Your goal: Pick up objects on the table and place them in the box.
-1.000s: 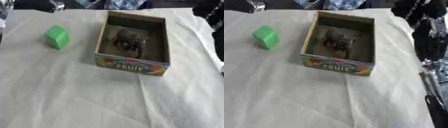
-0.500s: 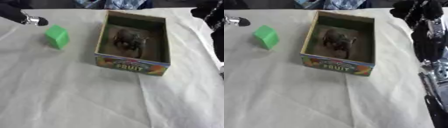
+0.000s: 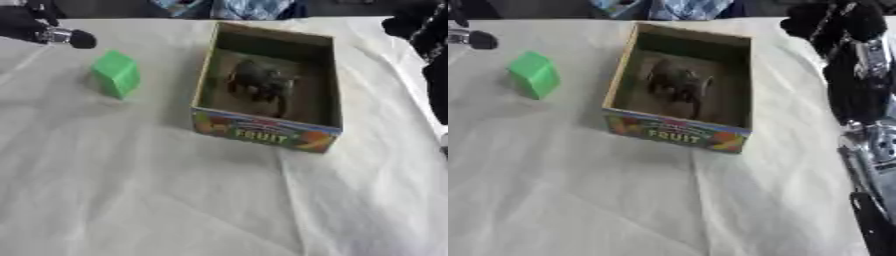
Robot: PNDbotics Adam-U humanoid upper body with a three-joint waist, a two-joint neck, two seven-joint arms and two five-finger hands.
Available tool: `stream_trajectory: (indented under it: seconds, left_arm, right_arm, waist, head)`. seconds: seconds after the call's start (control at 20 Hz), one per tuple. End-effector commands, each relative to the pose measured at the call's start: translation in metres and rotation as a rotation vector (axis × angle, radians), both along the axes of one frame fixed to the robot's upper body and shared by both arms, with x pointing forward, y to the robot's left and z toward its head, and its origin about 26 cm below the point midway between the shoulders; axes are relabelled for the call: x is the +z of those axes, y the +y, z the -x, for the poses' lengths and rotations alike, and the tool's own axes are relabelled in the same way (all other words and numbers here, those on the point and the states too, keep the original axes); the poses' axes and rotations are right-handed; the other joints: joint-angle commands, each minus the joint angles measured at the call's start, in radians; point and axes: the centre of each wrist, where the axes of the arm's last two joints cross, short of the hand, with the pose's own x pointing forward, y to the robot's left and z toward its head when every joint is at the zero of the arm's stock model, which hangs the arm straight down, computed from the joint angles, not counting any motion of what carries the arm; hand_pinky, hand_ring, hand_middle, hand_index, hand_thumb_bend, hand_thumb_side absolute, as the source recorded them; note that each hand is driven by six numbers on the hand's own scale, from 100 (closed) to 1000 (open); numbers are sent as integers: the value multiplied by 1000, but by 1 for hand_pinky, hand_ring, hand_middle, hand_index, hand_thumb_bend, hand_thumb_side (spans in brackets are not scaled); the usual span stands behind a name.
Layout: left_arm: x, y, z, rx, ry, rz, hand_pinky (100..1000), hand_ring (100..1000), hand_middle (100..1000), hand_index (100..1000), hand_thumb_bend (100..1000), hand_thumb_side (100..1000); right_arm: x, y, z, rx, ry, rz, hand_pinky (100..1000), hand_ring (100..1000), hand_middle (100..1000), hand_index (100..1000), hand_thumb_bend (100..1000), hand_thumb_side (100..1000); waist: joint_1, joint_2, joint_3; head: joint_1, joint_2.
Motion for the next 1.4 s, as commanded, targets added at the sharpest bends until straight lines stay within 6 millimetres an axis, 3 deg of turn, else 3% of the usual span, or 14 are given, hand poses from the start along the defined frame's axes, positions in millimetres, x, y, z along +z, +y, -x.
stream_trajectory:
  seconds: [0.05,0.5,0.55,0.65,0.75,1.0,1.15,1.2,1.4]
  left_arm:
    - [8,3,1,40,-7,13,681,845,1000,854,924,1000]
    - [-4,-13,-12,73,29,5,691,852,1000,879,904,1000]
    - [-5,-15,-13,63,39,10,684,847,1000,879,846,971]
    - [-8,-19,-15,47,63,38,667,838,1000,883,728,831]
    - [-11,-22,-18,27,90,76,660,836,1000,887,679,767]
    - [-14,-28,-21,-11,130,170,658,842,1000,894,675,744]
    - [-17,-33,-23,-22,136,192,650,836,1000,890,579,665]
    - [-18,-34,-23,-27,140,199,648,834,1000,889,592,653]
    - [-21,-40,-25,-43,152,238,639,827,1000,888,562,671]
  right_arm:
    - [10,-3,4,-5,-26,28,807,740,700,968,394,1000]
    - [9,-2,4,-2,-15,25,806,741,699,970,396,1000]
    - [9,-2,4,-2,-14,24,806,741,698,970,396,1000]
    - [9,-2,4,-3,-11,23,806,741,698,971,396,1000]
    - [8,-2,4,-3,-7,22,806,741,697,971,397,1000]
    - [8,-2,4,-4,1,21,805,740,694,972,398,1000]
    - [7,-2,4,-3,5,20,805,740,692,973,399,1000]
    - [7,-2,4,-3,7,19,805,740,691,974,397,1000]
    - [7,-2,4,-3,14,17,805,739,689,974,398,1000]
  waist:
    - [3,-20,1]
    - [10,-26,2]
    - [11,-27,1]
    - [12,-27,0]
    - [14,-28,0]
    - [20,-30,2]
    - [22,-32,1]
    - [23,-32,1]
    - [26,-35,1]
  head:
    - [1,-7]
    - [4,-6]
    - [4,-6]
    - [5,-5]
    - [4,-3]
    - [5,0]
    - [5,1]
    - [5,1]
    - [6,3]
